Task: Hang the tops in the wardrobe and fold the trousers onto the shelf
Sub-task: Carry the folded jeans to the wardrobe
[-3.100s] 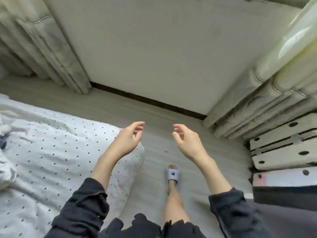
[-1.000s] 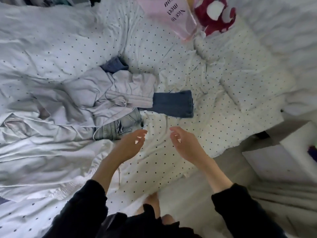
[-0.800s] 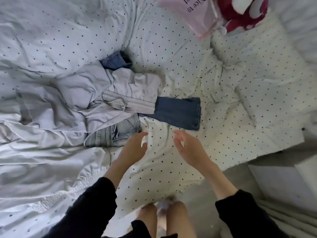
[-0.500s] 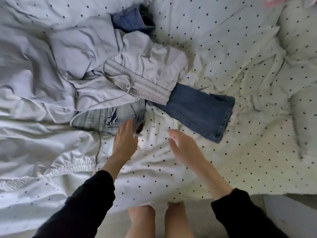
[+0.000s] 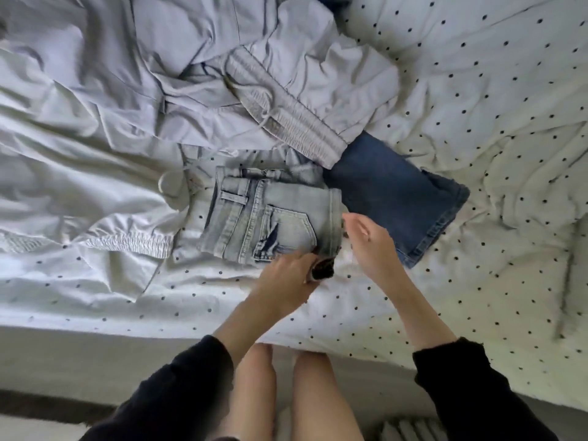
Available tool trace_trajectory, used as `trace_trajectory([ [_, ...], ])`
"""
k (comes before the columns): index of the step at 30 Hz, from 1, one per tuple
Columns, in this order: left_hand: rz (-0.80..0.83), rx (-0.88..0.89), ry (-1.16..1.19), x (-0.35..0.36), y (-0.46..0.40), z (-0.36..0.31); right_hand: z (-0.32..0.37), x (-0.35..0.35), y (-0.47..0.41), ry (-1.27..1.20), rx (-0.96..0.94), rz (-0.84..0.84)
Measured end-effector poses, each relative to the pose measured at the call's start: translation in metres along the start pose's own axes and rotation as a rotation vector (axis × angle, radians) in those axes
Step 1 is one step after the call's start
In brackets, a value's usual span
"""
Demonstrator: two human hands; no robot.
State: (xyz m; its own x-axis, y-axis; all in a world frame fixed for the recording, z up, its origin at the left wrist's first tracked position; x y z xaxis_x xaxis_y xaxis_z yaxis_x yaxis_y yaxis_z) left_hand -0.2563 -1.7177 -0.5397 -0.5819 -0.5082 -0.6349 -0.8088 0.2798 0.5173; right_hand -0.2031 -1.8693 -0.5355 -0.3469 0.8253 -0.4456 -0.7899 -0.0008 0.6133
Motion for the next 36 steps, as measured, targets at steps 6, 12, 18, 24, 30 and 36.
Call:
trace_trajectory([
  [6, 0.196, -0.012, 0.050, -0.017, 0.008, 0.040, 0.001, 0.006, -0.002, 0.303, -0.148, -0.058],
  [12, -0.215, -0.375, -0.014, -0.049, -0.008, 0.129, 0.029, 0.061, -0.043, 0.709, -0.405, 0.086],
  [18, -0.213, -0.524, 0.338, -0.041, -0.006, 0.141, 0.046, 0.085, -0.065, 0.802, -0.402, -0.034],
  [24, -0.309, -0.519, 0.406, -0.043, 0.006, 0.143, 0.065, 0.097, -0.060, 0.715, -0.640, -0.357],
  [30, -0.188, -0.552, 0.546, -0.054, -0.006, 0.151, 0.042, 0.127, -0.040, 0.772, -0.499, -0.333],
  [36, -0.196, -0.459, 0.467, -0.067, -0.006, 0.129, -0.027, 0.142, -0.022, 0.925, -0.337, -0.176],
])
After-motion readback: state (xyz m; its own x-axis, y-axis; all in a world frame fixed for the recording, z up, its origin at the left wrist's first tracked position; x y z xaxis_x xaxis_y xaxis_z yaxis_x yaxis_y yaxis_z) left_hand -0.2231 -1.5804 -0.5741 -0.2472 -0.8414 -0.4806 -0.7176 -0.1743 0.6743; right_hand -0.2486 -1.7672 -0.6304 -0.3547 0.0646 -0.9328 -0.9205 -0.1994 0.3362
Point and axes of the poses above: each hand's wrist, its own y-axis away from the middle knuckle, its own x-axis out of the palm, z = x × y, the point moved 1 cm from there along -y, towards the middle knuckle, and after that the axes turned 2 degrees about -z, right-handed, at the moved point
